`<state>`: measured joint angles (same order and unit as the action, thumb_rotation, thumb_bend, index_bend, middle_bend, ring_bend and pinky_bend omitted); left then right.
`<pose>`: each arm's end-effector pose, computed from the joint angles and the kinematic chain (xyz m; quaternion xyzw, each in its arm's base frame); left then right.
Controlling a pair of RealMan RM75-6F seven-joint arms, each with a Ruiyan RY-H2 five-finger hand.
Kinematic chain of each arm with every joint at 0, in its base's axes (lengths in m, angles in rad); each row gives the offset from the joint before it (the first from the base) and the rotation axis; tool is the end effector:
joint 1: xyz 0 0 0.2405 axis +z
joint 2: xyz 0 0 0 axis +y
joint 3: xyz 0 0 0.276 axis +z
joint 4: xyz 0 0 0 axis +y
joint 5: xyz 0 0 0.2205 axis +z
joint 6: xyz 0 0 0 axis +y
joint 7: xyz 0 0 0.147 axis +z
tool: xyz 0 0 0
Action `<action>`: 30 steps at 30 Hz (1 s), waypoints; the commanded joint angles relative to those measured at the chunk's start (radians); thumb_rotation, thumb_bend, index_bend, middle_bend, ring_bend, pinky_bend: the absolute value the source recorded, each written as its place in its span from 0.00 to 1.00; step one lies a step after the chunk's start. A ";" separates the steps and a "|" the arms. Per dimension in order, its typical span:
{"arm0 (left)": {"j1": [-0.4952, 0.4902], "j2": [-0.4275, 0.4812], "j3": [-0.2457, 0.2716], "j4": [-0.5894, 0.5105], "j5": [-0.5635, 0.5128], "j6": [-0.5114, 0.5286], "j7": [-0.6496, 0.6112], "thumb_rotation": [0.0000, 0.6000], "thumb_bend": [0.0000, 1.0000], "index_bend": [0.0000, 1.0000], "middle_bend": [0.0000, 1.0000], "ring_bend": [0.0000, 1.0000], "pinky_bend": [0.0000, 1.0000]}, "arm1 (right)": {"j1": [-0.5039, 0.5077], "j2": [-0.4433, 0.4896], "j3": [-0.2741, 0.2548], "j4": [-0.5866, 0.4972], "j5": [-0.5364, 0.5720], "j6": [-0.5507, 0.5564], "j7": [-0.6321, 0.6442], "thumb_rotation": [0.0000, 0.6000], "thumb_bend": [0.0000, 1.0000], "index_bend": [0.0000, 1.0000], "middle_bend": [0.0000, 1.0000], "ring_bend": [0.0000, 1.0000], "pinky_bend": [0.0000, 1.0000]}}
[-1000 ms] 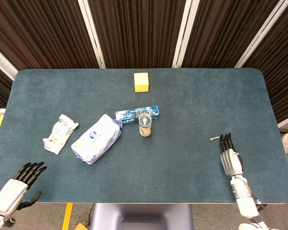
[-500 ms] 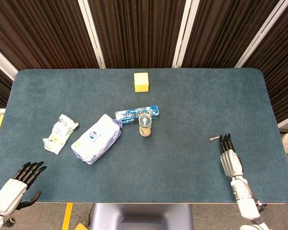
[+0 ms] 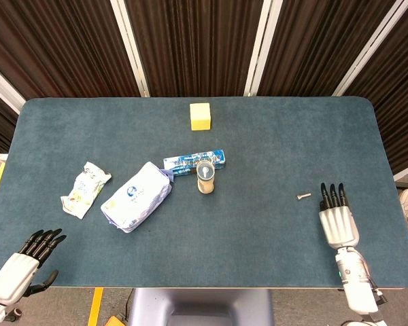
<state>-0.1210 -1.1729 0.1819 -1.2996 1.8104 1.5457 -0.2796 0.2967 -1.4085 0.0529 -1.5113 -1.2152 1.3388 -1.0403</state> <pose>-0.3599 0.1441 0.1296 -0.7175 -0.3860 -0.3840 0.4345 -0.3162 -0.2506 0.0553 0.7253 -0.1577 0.0844 0.6648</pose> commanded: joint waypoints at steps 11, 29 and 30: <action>-0.036 -0.045 -0.013 0.014 -0.049 -0.116 0.048 1.00 0.44 0.00 0.00 0.00 0.05 | 0.154 -0.086 0.175 0.324 0.101 -0.284 0.586 1.00 0.36 0.52 0.08 0.00 0.00; -0.066 -0.073 -0.027 0.031 -0.102 -0.202 0.060 1.00 0.44 0.00 0.00 0.00 0.05 | 0.216 -0.253 0.093 0.614 0.006 -0.361 0.675 1.00 0.36 0.56 0.08 0.00 0.00; -0.067 -0.073 -0.028 0.031 -0.104 -0.203 0.061 1.00 0.44 0.00 0.00 0.00 0.05 | 0.220 -0.259 0.093 0.620 0.002 -0.362 0.678 1.00 0.36 0.56 0.08 0.00 0.00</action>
<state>-0.1876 -1.2456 0.1545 -1.2689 1.7066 1.3426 -0.2189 0.5099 -1.6595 0.1483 -0.8985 -1.2058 0.9775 -0.3674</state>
